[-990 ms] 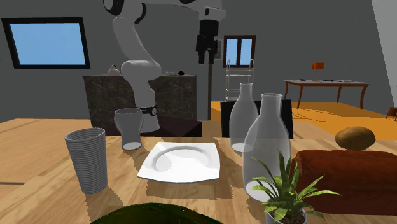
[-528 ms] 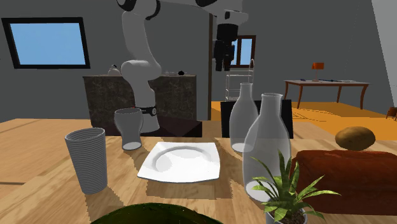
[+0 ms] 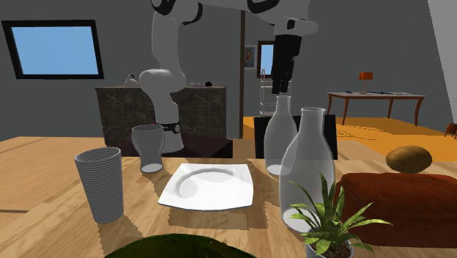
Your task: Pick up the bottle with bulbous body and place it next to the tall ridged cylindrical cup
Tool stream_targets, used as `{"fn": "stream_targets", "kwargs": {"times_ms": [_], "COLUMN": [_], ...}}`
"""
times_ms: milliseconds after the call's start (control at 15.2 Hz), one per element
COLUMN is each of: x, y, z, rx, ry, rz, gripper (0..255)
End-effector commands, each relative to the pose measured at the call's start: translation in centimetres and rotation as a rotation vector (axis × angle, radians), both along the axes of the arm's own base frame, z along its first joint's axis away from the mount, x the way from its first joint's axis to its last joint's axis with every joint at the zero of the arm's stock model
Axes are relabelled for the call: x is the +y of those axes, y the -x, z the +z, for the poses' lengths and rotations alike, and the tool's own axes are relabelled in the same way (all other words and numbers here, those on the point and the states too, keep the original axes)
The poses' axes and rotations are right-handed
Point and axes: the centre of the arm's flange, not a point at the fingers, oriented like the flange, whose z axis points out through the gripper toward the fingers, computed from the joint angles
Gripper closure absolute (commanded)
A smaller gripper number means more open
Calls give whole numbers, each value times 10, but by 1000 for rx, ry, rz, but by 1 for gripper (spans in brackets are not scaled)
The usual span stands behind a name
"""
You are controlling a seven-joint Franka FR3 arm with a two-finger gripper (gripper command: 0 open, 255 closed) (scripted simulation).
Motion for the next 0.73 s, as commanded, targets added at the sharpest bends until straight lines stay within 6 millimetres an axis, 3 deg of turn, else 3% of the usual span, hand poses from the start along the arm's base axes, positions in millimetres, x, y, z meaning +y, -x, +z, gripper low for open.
{"fn": "stream_targets", "kwargs": {"times_ms": [0,396,660], "x": [-1,-1,-1], "y": [-6,-4,-4], "z": [-9,-39,-39], "rx": [0,0,0], "ry": [0,0,0], "rz": [0,0,0], "gripper": [0,0,0]}}
